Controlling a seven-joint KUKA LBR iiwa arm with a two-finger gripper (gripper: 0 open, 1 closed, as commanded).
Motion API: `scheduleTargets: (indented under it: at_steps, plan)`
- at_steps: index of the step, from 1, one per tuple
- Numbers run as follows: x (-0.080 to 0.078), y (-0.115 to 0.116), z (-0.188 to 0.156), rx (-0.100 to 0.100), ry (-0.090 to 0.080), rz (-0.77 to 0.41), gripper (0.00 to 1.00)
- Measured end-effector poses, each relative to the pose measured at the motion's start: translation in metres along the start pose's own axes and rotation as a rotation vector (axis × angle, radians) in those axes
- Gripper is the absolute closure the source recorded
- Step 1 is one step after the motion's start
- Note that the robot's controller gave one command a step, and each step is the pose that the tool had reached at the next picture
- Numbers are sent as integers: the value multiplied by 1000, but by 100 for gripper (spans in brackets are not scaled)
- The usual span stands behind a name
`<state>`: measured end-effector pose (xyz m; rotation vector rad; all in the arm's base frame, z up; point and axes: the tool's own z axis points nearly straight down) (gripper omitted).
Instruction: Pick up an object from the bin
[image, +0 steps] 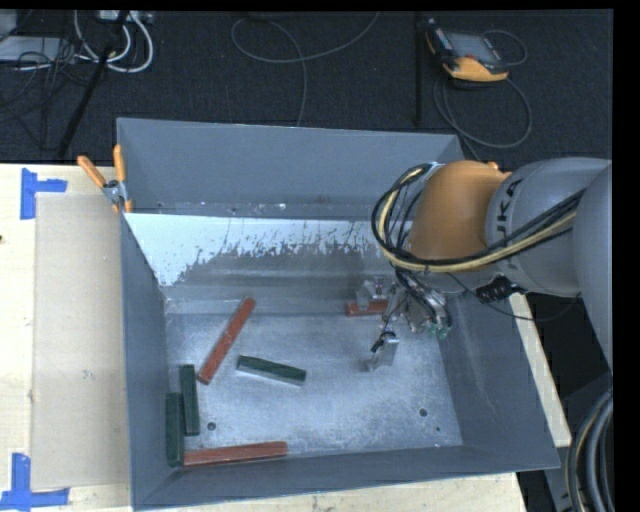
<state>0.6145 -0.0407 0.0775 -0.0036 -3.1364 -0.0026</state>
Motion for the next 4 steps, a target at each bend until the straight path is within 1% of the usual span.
scheduleTargets:
  at_steps: [1, 2, 3, 4]
  plan:
    - [58, 125, 2, -3, 0, -9, 0]
    - [56, 120, 2, 2, -3, -5, 100]
    - [70, 139, -2, 2, -3, -137, 100]
    - [60, 144, -161, 4, -12, -553, 100]
